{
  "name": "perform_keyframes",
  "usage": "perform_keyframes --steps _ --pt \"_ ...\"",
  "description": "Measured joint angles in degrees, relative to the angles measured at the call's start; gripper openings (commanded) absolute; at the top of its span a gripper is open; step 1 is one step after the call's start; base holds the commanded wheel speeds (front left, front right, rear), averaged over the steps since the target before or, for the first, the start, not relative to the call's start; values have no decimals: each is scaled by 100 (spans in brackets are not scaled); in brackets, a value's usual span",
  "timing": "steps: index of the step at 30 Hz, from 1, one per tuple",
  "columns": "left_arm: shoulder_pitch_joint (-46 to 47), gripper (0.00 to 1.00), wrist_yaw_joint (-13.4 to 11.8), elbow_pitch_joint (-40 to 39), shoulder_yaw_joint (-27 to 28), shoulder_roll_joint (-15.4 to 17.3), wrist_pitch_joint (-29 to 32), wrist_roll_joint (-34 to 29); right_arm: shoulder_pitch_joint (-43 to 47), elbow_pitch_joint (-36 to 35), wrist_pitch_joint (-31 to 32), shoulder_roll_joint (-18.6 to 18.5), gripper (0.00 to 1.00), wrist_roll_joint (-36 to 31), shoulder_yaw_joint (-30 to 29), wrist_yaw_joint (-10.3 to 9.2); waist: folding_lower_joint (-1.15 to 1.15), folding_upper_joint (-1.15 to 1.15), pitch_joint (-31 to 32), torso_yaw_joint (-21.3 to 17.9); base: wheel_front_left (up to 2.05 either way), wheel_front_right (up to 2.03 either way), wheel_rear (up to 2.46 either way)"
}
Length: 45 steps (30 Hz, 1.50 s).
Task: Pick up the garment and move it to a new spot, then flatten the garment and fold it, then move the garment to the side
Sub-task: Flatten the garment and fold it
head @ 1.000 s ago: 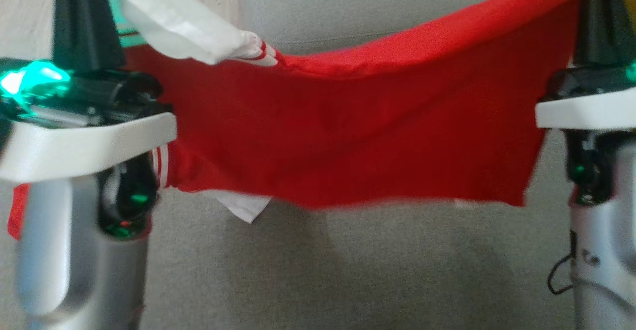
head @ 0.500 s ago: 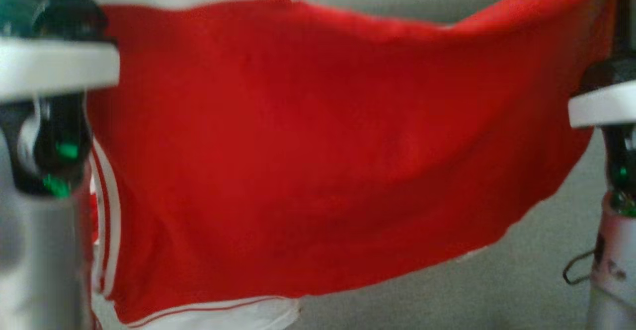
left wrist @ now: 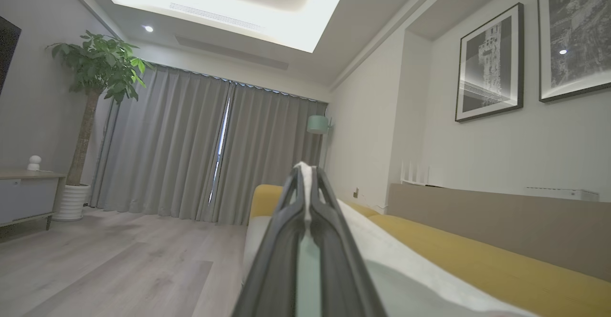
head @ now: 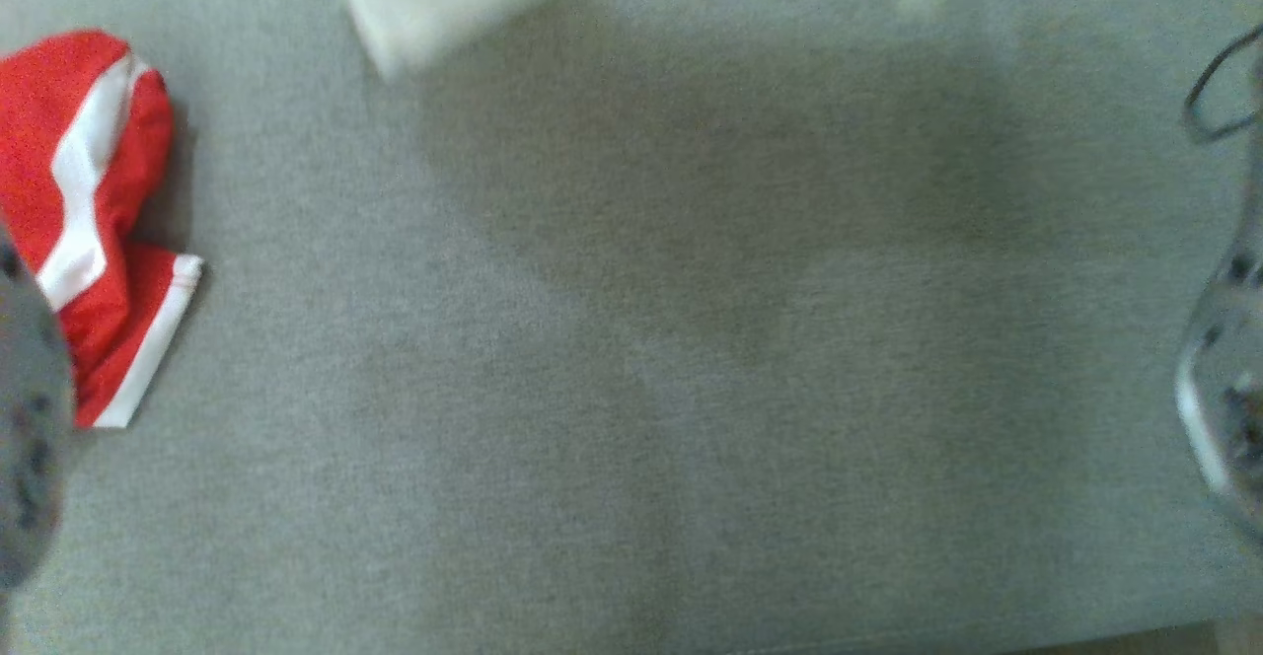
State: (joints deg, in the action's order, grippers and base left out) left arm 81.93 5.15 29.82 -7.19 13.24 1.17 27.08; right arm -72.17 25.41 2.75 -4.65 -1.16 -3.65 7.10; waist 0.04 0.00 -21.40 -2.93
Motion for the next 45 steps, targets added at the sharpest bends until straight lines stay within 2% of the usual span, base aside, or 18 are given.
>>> perform_keyframes --steps 5,9,14,19,25,31,40,45 --pt "990 0 94 1170 -13 26 -840 -157 -1069 1356 -850 -171 0 -494 -226 0 -1 0 -421 132 0 0 0" --pt "1053 0 179 1782 -207 -49 -1221 -180 -1161 2242 -1248 -168 0 -701 -278 0 -4 0 -542 311 0 0 0" --pt "590 0 221 2216 -614 -237 -1446 -37 -711 3092 -1508 -180 0 -855 -278 0 -3 0 -621 491 0 0 0" --pt "-513 0 243 2265 -1149 -302 -1545 354 135 3767 -1605 -232 0 -918 -178 0 -3 0 -516 583 0 0 0" --pt "-2013 0 243 1777 -1547 -73 -1550 788 733 4464 -1671 -364 0 -614 279 0 -5 0 -114 626 0 0 0" --pt "-3301 0 243 1210 -1784 97 -1563 917 1407 4797 -1635 -379 0 -59 895 0 -5 0 393 659 0 0 0" --pt "-4720 0 235 392 -2324 476 -1527 806 2235 4735 -1421 -511 0 988 1918 0 -5 0 1172 696 0 0 0" --pt "-5459 0 42 -238 -2483 601 -1371 772 2750 4256 -1144 -737 0 1683 2497 0 -5 1 1523 697 0 0 0"
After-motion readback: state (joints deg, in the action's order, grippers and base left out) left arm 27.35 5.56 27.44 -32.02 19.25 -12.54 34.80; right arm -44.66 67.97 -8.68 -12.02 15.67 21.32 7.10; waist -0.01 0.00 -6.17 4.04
